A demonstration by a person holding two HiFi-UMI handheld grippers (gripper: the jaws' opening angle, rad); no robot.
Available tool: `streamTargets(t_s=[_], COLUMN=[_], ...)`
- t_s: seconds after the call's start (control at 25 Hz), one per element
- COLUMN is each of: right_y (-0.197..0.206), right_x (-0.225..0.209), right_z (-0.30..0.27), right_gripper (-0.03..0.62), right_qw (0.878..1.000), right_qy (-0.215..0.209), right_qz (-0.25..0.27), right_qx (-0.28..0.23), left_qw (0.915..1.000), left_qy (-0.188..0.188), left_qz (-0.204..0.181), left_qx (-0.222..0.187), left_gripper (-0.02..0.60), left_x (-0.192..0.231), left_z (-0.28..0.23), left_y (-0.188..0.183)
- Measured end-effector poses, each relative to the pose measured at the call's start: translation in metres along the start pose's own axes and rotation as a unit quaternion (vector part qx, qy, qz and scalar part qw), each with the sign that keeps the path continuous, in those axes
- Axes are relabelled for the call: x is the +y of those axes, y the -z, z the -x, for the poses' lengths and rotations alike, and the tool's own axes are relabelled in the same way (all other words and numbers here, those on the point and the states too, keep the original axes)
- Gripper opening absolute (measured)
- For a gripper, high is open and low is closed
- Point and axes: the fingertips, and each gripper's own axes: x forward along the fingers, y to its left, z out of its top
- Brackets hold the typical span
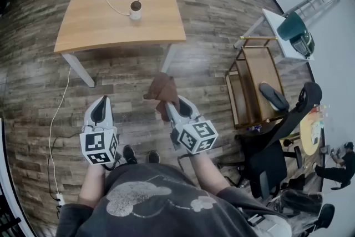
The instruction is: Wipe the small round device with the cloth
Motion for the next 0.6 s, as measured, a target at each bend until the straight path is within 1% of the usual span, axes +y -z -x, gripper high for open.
streamTargets(t_s=[0.48, 0.6], right_y=[0.01, 0.009], right_x=[0.001, 0.0], right_z=[0.001, -0.004], right_gripper=[0.077, 0.077], right_qw=[1.0, 0.999], right_qy=[0.019, 0.031], right_qz=[-0.004, -0.025], right_qx=[0.015, 0.005], left_qw=[0.9999, 0.9999], left_qy=[0.006, 0.011], left_qz=[0.008, 0.007], left_qx=[0.006, 0.005], left_gripper=[0.018, 0.018], left_x=[0.01, 0.015], left_z=[-0.005, -0.004], left_y=[0.004, 0.006])
